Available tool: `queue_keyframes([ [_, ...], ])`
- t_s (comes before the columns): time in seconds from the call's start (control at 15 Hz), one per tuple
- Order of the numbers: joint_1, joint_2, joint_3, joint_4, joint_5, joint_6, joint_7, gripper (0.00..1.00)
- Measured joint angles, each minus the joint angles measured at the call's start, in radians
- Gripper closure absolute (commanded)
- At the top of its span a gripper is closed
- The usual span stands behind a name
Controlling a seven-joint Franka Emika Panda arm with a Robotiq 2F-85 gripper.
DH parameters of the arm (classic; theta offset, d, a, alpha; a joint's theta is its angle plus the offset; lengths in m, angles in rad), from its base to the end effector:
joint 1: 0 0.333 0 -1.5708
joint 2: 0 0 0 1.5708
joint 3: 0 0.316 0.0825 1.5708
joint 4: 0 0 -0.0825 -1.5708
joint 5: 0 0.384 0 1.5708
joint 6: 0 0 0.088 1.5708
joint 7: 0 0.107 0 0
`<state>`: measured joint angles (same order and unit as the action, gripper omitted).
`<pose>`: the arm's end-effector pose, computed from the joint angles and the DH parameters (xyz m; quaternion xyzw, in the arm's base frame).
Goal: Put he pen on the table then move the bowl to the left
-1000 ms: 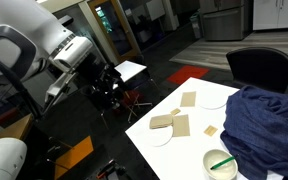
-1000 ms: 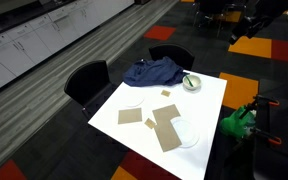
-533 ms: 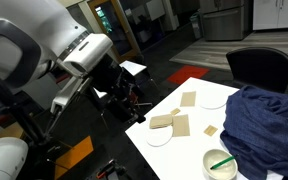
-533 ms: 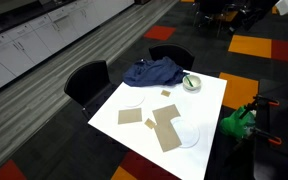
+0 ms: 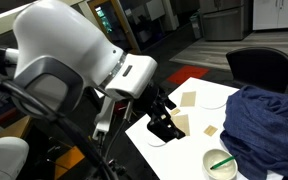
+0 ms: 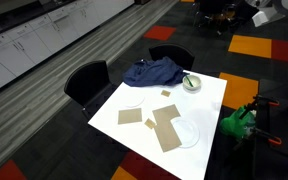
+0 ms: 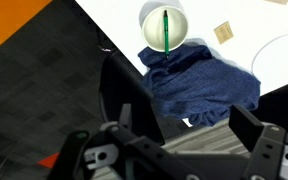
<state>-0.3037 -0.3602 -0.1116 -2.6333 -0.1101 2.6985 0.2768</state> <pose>0.4010 -0.1727 0.4106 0.9332 -0.2908 0.2092 0.0281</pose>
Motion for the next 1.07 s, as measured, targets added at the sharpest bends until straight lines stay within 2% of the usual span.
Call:
queue_keyframes([
  [0.2,-0.005,0.094,-0.008,-0.006,0.0,0.108,0.0,0.0],
  [0.8,-0.005,0.123,-0.008,-0.001,0.0,0.137,0.002,0.0],
  [1.07,-0.006,0.223,-0.014,0.021,0.003,0.193,0.005,0.0],
])
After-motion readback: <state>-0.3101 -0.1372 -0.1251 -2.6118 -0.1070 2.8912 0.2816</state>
